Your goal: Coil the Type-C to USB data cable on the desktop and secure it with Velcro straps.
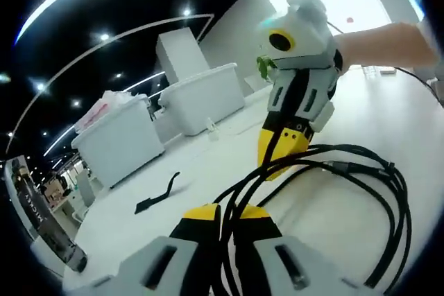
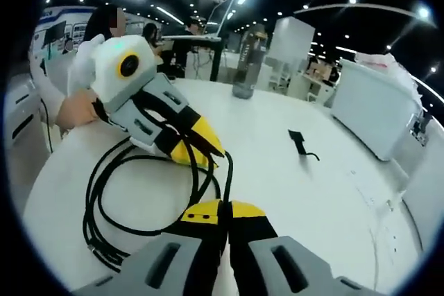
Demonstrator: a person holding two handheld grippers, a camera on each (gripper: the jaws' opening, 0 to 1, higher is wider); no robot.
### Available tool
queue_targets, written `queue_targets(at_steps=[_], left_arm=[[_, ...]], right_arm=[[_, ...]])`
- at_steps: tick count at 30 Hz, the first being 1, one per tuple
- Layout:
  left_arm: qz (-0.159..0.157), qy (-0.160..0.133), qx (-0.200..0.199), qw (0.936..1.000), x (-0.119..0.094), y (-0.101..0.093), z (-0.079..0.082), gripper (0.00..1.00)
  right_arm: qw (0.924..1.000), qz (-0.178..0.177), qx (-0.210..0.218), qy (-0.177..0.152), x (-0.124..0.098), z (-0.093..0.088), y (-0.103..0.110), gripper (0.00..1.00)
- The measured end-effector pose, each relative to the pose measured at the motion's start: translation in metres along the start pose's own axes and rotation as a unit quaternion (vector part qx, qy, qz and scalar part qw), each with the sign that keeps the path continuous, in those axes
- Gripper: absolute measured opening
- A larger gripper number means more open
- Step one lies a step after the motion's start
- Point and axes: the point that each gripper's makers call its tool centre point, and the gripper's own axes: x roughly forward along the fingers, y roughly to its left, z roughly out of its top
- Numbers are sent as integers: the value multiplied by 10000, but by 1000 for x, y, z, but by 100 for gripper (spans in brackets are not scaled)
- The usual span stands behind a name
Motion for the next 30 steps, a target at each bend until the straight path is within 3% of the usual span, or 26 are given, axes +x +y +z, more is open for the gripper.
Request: queue_targets(at_steps=[4, 10, 16, 18, 21, 23, 25, 27, 28, 30], left_arm=[[74, 102, 233, 9996, 2, 1, -5, 11], [98, 294, 446, 9985, 4, 4, -15, 16], [23, 246, 190, 9995, 1, 8, -14, 7], [-10, 109, 3, 9999, 0, 7, -8, 6], [-82, -41, -327, 9994, -4, 10, -2, 6], [-59, -77, -372, 9993, -7, 13, -1, 6], [-51, -123, -316, 9994, -7, 12, 2, 6], [-120, -181, -205, 9996, -7, 8, 5, 6], [-209, -235, -112, 9994, -5, 5, 8, 6], [-374, -324, -41, 9988, -5, -3, 13, 6]], right_arm=[[10000, 25, -88, 38, -3, -1, 3, 3], [9979, 379, -416, -321, -11, 16, 19, 3], [9972, 396, -435, -472, -20, 21, 19, 3], [9971, 306, -365, -586, -23, 23, 15, 4], [9947, 185, 130, -999, -31, 33, 6, 13], [9862, 80, 797, -1452, -43, 41, -9, 17], [9786, -128, 1210, -1661, -49, 41, -24, 17], [9765, -493, 1497, -1469, -48, 26, -41, 16], [9820, -553, 1458, -1063, -43, 11, -43, 16], [9901, -433, 1166, -655, -33, -3, -35, 13]])
